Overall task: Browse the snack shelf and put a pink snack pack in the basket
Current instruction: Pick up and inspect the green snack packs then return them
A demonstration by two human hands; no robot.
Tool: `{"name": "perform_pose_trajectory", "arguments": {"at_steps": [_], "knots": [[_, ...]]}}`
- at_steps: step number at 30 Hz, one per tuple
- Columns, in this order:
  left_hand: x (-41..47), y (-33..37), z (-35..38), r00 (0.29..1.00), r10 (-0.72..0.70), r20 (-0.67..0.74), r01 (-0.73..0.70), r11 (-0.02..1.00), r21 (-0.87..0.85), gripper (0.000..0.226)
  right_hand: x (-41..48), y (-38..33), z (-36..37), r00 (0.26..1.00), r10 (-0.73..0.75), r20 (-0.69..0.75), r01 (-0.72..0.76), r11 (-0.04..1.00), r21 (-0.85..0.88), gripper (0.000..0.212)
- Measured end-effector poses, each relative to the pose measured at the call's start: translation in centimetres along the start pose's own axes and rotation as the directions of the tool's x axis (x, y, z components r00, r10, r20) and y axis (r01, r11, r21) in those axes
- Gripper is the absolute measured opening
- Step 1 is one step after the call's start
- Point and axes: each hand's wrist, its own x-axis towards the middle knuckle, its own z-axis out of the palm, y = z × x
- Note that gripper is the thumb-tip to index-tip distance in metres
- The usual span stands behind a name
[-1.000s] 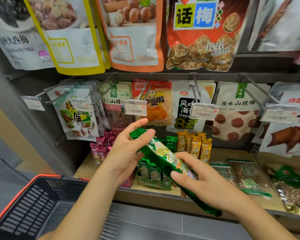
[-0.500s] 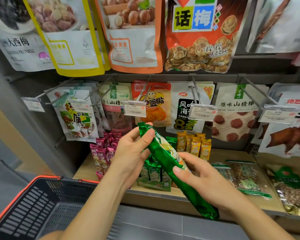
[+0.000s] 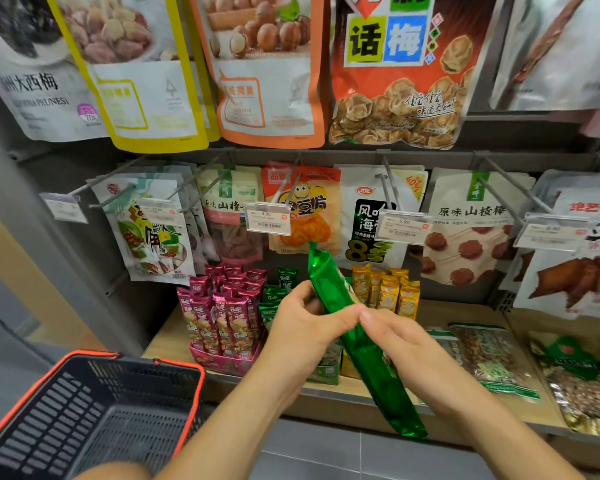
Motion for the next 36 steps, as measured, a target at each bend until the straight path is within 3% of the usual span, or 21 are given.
{"name": "perform_pose_trajectory", "arguments": {"at_steps": [2, 4, 8, 11, 18, 21, 25, 32, 36], "knots": [[0.0, -0.2, 0.2, 0.999, 0.004, -0.032, -0.004, 1.0, -0.017, 0.041, 0.0, -0.3, -0.4, 0.995, -0.034, 0.09, 0.036, 0.999, -0.019, 0.029], [0.2, 0.0, 0.0, 0.995, 0.0, -0.1, -0.007, 0.997, -0.073, 0.044, -0.1, -0.5, -0.6, 0.985, -0.047, 0.167, 0.049, 0.999, -0.007, 0.033], [0.5, 0.1, -0.4, 0.994, -0.011, -0.112, 0.0, 0.995, -0.097, 0.052, -0.1, -0.5, -0.5, 0.992, -0.02, 0.122, 0.011, 0.997, 0.074, 0.031], [0.6, 0.0, -0.4, 0.991, -0.008, -0.13, -0.006, 0.994, -0.11, 0.042, -0.1, -0.5, -0.6, 0.991, 0.038, 0.131, -0.049, 0.995, 0.088, 0.034], [1.3, 0.2, -0.8, 0.952, 0.001, -0.307, -0.055, 0.984, -0.17, 0.02, -0.2, -1.3, -1.7, 0.987, 0.122, 0.106, -0.125, 0.992, 0.024, 0.028], [1.7, 0.6, -1.9, 0.921, -0.019, -0.389, -0.082, 0.967, -0.241, 0.02, -0.4, -1.1, -2.3, 0.979, 0.187, 0.077, -0.193, 0.978, 0.08, 0.026], [2.0, 0.5, -2.5, 0.897, -0.056, -0.439, -0.084, 0.952, -0.294, 0.018, -0.6, -1.3, -2.8, 0.98, 0.163, 0.115, -0.181, 0.969, 0.166, 0.018], [2.4, 0.2, -3.3, 0.885, -0.101, -0.455, -0.051, 0.95, -0.308, 0.02, -0.6, -0.6, -3.4, 0.959, 0.238, 0.156, -0.264, 0.948, 0.176, 0.049], [2.5, 0.1, -3.5, 0.923, -0.12, -0.366, 0.01, 0.957, -0.289, 0.021, -0.6, -0.3, -3.4, 0.971, 0.237, 0.021, -0.237, 0.971, 0.013, 0.04]]}}
